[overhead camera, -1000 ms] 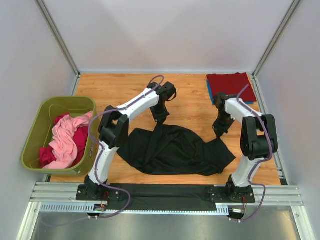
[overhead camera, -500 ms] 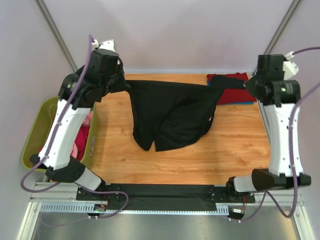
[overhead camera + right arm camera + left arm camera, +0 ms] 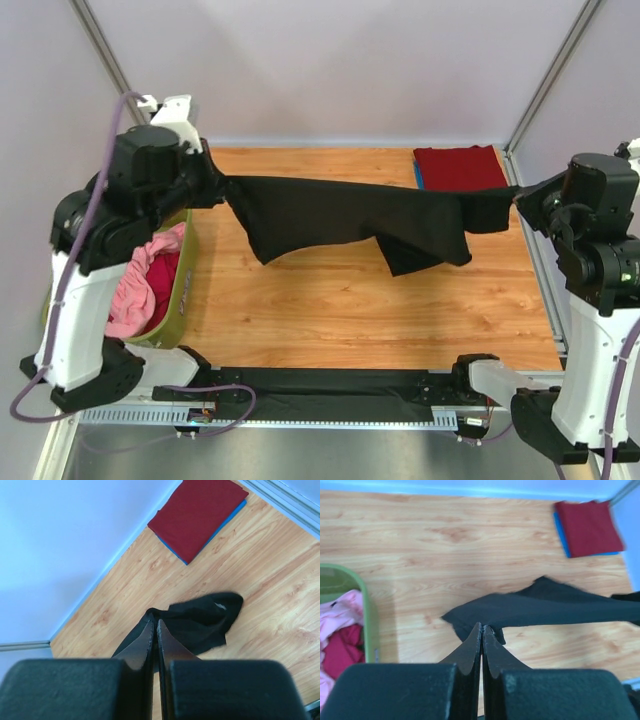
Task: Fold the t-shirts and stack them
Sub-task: Flatten the tshirt out
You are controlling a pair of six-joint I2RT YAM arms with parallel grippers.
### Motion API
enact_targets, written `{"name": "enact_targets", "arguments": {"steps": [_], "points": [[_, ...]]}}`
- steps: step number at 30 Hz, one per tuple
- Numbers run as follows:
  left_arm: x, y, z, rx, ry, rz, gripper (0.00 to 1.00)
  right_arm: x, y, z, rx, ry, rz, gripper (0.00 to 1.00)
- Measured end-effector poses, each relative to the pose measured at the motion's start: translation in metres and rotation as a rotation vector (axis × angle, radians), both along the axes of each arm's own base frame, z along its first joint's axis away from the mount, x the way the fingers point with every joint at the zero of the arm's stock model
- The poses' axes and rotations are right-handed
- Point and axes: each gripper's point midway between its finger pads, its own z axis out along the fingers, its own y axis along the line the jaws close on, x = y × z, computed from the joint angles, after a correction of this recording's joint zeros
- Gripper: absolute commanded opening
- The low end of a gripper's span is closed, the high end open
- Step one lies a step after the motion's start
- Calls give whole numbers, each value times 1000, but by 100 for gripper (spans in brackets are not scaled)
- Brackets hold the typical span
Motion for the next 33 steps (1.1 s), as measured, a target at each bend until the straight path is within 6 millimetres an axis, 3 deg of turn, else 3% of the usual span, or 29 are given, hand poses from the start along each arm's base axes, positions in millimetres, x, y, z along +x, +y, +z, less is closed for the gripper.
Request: {"name": "enact_targets", "arguments": {"steps": [6, 11, 14, 20, 25, 29, 33], "points": [[-36, 2, 25, -111, -90, -99, 0, -22, 6, 12, -5, -64, 55, 0], [-31, 1, 21, -80, -89, -104, 0, -24, 14, 25, -42, -144, 131, 0], [-14, -2, 13, -32, -73, -80, 0, -5, 19, 36, -78, -179, 172, 0], [34, -22, -15, 63, 7, -47, 0, 63, 29, 44, -139, -197, 255, 0], [63, -31, -7, 89, -14, -12, 0, 108, 30, 54, -182, -201, 272, 0], [68, -22, 21, 61, -88, 31, 0, 117, 31, 92, -220, -292, 281, 0], [57, -14, 43, 16, -148, 33, 0, 101, 27, 122, -244, -376, 261, 0]]}}
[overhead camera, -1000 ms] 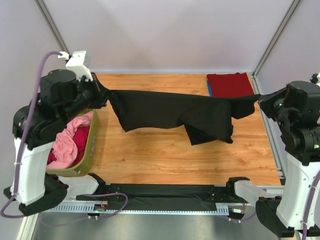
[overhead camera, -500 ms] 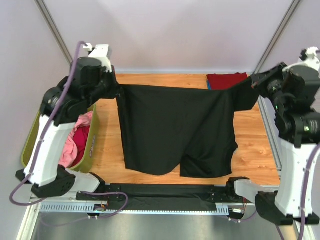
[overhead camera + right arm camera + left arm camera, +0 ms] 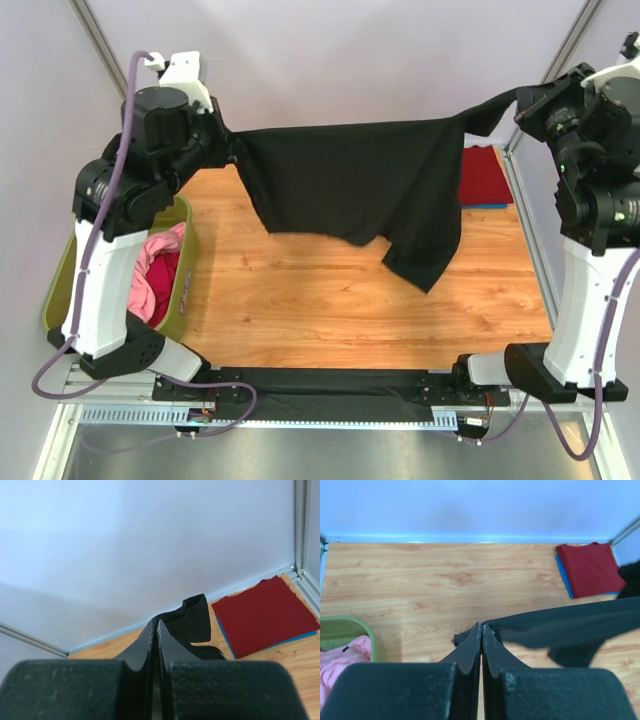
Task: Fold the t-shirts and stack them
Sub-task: Flatten the tshirt out
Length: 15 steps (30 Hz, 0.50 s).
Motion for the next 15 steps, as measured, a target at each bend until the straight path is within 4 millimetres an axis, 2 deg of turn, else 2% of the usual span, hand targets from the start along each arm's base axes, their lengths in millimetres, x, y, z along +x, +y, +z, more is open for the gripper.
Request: {"name": "enact_targets", "arguments": {"steps": [6, 10, 15], "points": [[-42, 1, 8, -80, -6, -107, 0, -55, -14, 21, -1, -82, -65, 0], [-72, -13, 18, -156, 17, -218, 0, -109, -32, 29, 7, -140, -154, 0], [-103, -37, 13, -222, 96, -353, 0, -181, -46, 34, 25, -211, -218, 0]]}}
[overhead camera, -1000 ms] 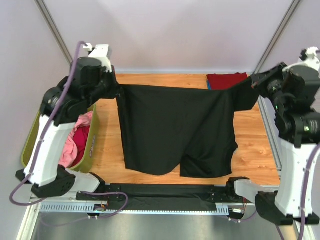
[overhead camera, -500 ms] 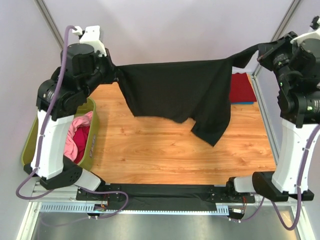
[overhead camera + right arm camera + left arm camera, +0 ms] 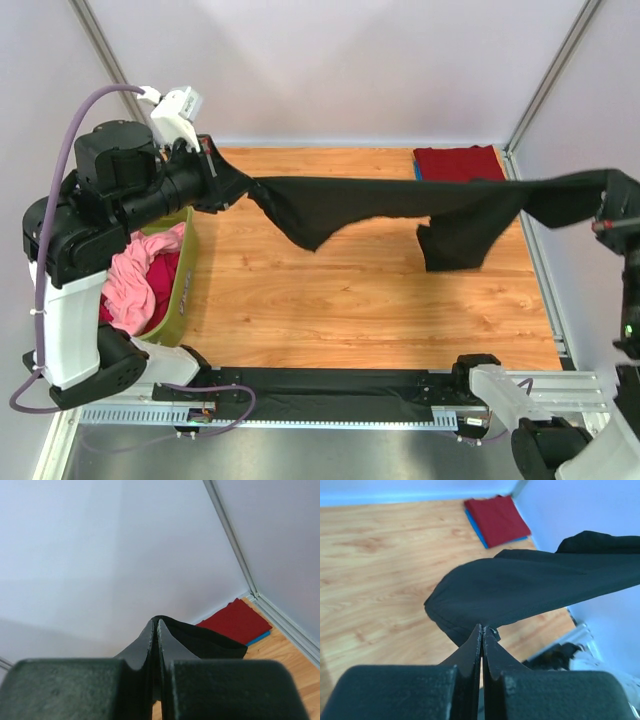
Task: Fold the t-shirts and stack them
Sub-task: Flatten the tshirt out
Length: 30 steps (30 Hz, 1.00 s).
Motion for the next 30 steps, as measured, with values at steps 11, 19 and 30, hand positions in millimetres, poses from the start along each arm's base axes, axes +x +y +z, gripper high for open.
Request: {"name": "enact_targets", "arguments": {"steps": [11, 19, 30], "points": [[-40, -10, -13, -43, 87, -120, 0, -39, -17, -27, 49, 43, -90, 0], [74, 2, -108, 126, 304, 144, 0, 155, -2, -115, 0, 290, -47, 0], [197, 23, -334, 428, 624, 184, 0, 333, 59, -383, -27, 738, 244, 0]]}}
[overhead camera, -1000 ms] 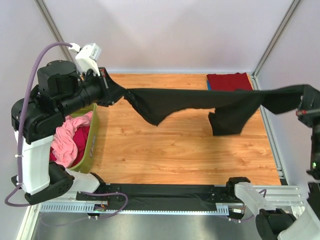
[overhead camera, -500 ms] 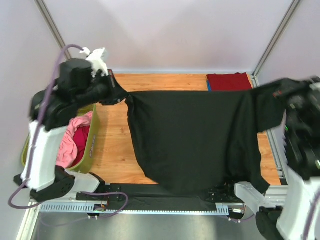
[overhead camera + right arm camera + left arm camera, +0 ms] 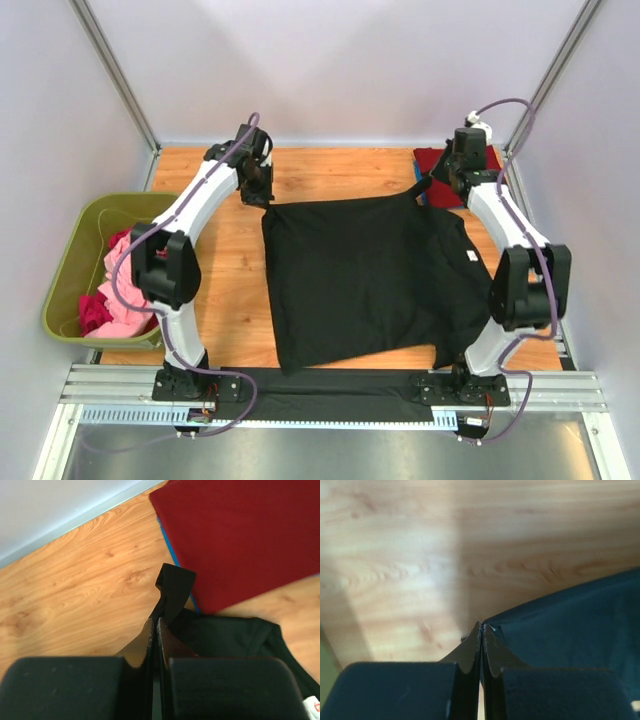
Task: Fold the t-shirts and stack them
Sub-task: Flatten the tshirt out
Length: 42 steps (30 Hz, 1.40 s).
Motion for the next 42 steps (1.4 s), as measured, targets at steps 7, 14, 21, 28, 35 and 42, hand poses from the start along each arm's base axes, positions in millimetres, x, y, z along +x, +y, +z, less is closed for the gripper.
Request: {"name": "enact_targets", "arguments": {"steps": [7, 14, 21, 28, 35, 42], "points": [[50, 19, -52, 64, 6, -63, 0, 67, 40, -30, -77, -5, 168, 0], [97, 26, -38, 70, -105, -89, 0, 106, 61, -31, -143, -42, 200, 0], [97, 25, -37, 79, -113, -152, 0, 102, 22, -38, -223, 40, 67, 0], [94, 16, -37, 51, -114, -206, 0, 62, -12, -26, -250, 109, -37, 0], [63, 13, -73, 56, -4, -245, 0, 0, -14, -18, -210, 151, -97, 0], [50, 32, -80, 185, 37, -180, 0, -45, -6, -46, -174, 268, -106, 0]]}}
